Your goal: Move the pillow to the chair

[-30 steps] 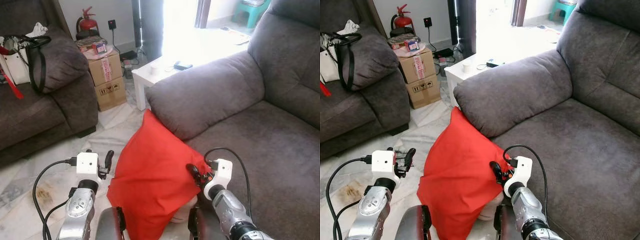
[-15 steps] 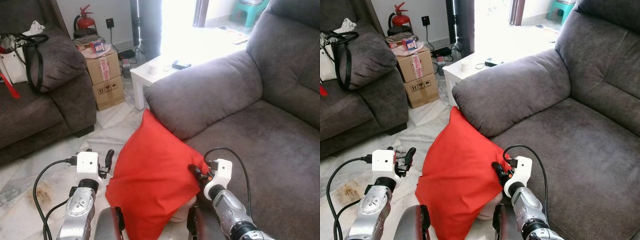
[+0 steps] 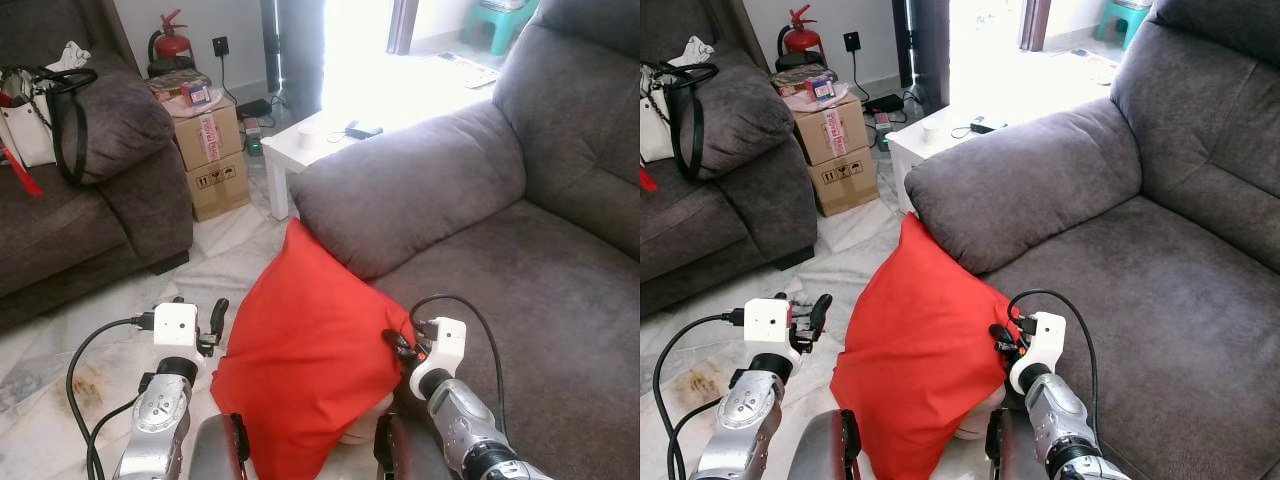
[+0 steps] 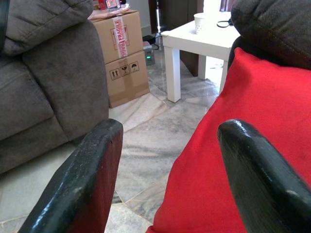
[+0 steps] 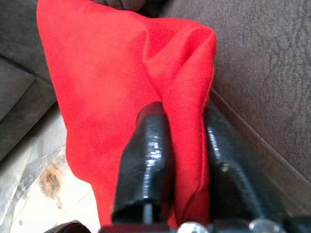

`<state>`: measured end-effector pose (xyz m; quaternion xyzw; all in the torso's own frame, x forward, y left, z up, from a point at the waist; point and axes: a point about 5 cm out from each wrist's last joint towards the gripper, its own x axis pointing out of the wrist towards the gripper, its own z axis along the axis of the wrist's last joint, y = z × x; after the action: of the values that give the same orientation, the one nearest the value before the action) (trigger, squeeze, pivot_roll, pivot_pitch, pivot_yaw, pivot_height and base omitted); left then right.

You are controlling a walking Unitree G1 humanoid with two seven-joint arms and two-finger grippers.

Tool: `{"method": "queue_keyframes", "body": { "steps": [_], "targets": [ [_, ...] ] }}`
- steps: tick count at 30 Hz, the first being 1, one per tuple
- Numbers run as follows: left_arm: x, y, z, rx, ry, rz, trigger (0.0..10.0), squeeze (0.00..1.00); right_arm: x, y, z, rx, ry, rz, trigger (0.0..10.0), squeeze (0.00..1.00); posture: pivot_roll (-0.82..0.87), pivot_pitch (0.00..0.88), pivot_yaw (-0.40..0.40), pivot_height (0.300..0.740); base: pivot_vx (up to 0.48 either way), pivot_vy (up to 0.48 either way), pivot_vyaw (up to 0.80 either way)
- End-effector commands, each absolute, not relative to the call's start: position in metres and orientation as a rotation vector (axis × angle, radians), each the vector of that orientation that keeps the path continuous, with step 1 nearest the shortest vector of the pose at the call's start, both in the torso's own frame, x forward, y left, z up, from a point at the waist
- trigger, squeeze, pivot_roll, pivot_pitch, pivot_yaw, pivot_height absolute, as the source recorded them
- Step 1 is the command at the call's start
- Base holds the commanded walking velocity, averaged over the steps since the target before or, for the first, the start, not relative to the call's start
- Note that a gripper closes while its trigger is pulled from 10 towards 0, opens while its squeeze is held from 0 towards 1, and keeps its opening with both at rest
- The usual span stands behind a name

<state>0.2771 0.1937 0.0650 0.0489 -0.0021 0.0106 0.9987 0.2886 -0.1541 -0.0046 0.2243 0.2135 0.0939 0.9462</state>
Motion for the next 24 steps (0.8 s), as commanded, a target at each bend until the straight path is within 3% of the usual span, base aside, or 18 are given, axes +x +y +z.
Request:
{"method": "queue_keyframes", "body": {
  "steps": [1, 24],
  "targets": [
    [0.279, 0.195, 0.07, 0.103, -0.017, 0.017, 10.0, 0.0, 0.289, -0.158, -0.005, 0.461, 0.432, 0.173, 0.0, 0.0, 0.04, 0.042, -0.03, 0.56, 0.0, 0.0, 0.0],
    [0.284, 0.194, 0.072, 0.104, -0.019, 0.012, 10.0, 0.0, 0.299, -0.164, 0.015, 0.347, 0.29, 0.225, 0.0, 0.0, 0.02, 0.028, -0.012, 0.56, 0.0, 0.0, 0.0]
  ]
}}
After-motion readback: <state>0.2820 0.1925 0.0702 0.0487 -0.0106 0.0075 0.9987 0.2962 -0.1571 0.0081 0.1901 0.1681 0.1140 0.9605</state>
